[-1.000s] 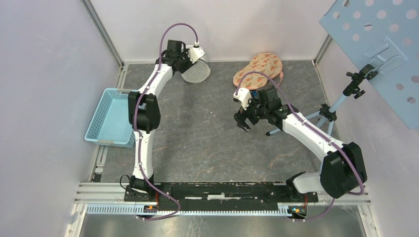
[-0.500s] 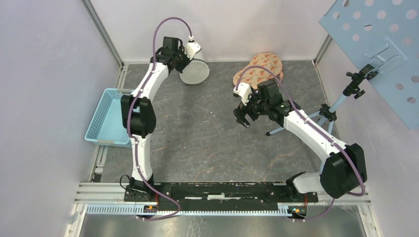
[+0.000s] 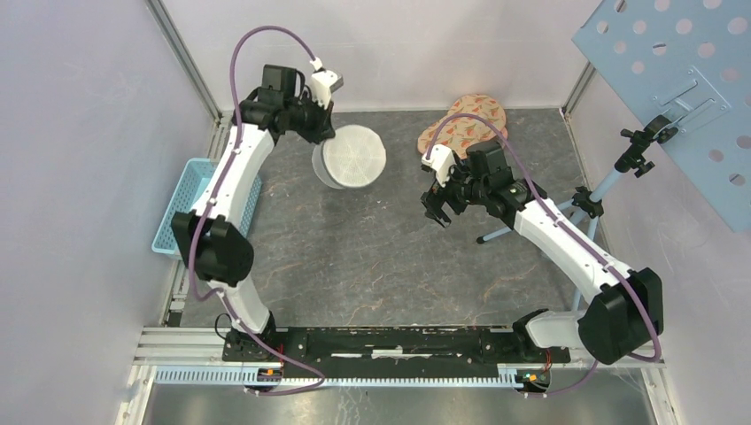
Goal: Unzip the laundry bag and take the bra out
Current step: Move the laundry bag to the center of the board.
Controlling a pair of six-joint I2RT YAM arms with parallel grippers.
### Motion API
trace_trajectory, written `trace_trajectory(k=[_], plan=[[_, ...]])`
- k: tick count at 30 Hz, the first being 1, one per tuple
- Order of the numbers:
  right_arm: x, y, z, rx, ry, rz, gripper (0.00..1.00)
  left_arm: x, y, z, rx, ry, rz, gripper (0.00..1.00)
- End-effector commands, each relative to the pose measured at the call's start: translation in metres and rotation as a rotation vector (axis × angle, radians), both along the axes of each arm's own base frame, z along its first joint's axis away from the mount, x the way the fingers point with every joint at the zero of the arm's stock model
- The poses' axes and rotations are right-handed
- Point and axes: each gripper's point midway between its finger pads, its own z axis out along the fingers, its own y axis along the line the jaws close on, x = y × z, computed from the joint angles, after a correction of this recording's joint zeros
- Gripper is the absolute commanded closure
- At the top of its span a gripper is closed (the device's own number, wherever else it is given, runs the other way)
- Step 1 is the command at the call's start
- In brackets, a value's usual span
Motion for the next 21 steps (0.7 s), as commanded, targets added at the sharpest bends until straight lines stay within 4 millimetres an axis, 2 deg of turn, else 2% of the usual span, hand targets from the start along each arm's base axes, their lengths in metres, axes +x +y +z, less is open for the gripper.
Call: trace_trajectory(k=[1,5,9,12,16,18,21], plan=[[-0.002,0.004,0.03,0.043,-0.064,0.017,0.02,-0.071,-0.022,-0.003,-0.163,0.189,-0.045,0.98],[-0.005,0.003,0.027,0.042,-0.057,0.022,0.02,-0.111,-0.032,-0.026,-0.186,0.287,-0.105,0.98],[-0.006,0.005,0.026,0.045,-0.055,0.029,0.02,-0.127,-0.034,-0.049,-0.16,0.33,-0.134,0.98],[-0.005,0.005,0.025,0.045,-0.054,0.029,0.02,-0.119,-0.03,-0.061,-0.126,0.33,-0.118,0.98],[-0.004,0.008,0.022,0.05,-0.039,0.035,0.02,-0.092,-0.019,-0.076,-0.098,0.322,-0.076,0.98],[-0.004,0.009,0.02,0.052,-0.034,0.038,0.02,-0.078,-0.006,-0.084,-0.098,0.345,-0.042,0.98],[-0.005,0.009,0.02,0.05,-0.034,0.041,0.02,-0.067,0.017,-0.09,-0.101,0.376,-0.026,0.98]])
